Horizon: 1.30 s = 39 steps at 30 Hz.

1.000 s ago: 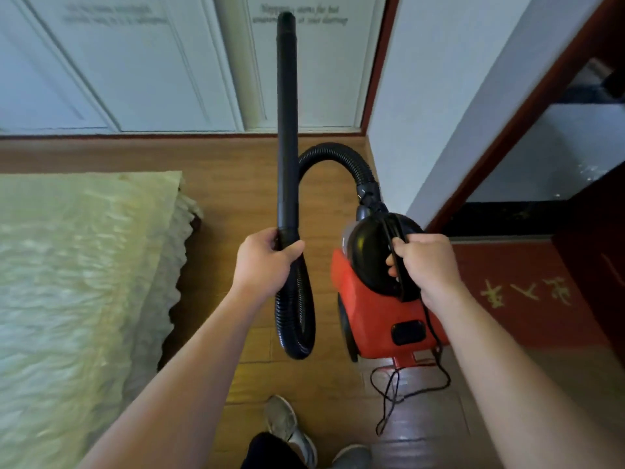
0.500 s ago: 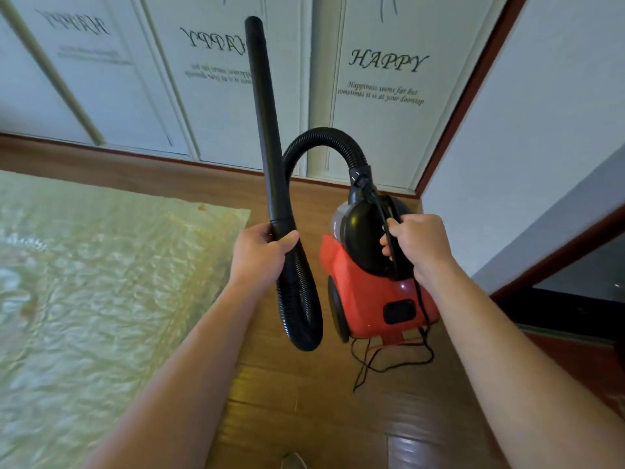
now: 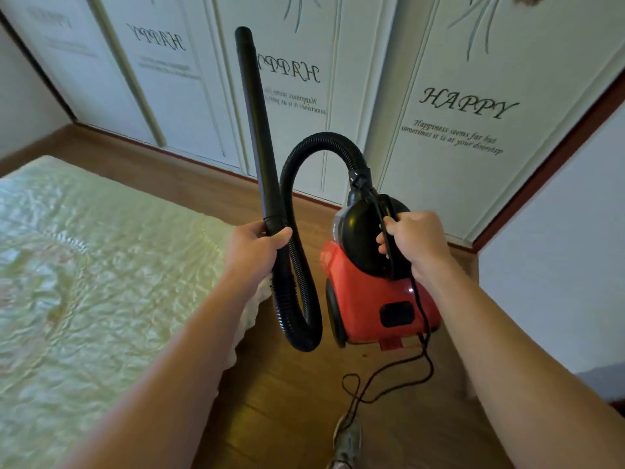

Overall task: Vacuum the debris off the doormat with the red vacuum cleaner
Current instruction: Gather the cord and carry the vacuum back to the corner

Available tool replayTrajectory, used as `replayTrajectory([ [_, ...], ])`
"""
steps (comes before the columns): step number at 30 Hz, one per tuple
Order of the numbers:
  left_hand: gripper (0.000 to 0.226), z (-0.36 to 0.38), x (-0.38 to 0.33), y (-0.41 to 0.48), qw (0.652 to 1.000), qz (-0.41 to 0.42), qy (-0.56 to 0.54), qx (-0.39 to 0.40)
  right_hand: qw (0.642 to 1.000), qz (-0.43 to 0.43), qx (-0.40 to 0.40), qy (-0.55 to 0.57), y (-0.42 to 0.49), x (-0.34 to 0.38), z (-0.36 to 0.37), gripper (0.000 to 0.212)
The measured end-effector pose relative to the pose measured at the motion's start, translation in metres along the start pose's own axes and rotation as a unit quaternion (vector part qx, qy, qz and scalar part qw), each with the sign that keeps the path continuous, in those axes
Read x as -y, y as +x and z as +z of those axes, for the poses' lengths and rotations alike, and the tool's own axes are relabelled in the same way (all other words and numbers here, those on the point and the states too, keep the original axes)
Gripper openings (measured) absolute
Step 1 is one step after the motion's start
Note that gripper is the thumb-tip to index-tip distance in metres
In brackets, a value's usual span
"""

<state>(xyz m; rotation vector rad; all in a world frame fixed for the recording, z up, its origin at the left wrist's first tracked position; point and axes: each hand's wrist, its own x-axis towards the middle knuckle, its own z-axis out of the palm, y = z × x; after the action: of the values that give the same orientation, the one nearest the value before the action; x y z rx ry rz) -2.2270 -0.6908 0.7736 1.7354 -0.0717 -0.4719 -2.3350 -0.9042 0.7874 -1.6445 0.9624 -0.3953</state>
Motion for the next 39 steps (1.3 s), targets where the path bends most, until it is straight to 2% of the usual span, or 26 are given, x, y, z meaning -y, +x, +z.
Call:
replayTrajectory([
  [13,0.006,0.022,-0.068,0.192,0.991,-0.019,-0.037,-0.124,0.991,-0.061,0.105,-0.056,0.222,0.104,0.079,0.026],
  [24,0.006,-0.022,-0.104,0.408,0.984,-0.041,-0.065,-0.157,0.976,-0.113,0.138,-0.122,0.398,0.183,0.214,0.031],
  [31,0.011,-0.048,-0.139,0.508,0.976,-0.048,-0.075,-0.199,0.967,-0.13,0.183,-0.124,0.491,0.24,0.3,0.03],
  [39,0.005,-0.065,-0.155,0.619,0.943,-0.059,-0.111,-0.307,0.939,-0.155,0.276,-0.134,0.597,0.286,0.405,0.029],
])
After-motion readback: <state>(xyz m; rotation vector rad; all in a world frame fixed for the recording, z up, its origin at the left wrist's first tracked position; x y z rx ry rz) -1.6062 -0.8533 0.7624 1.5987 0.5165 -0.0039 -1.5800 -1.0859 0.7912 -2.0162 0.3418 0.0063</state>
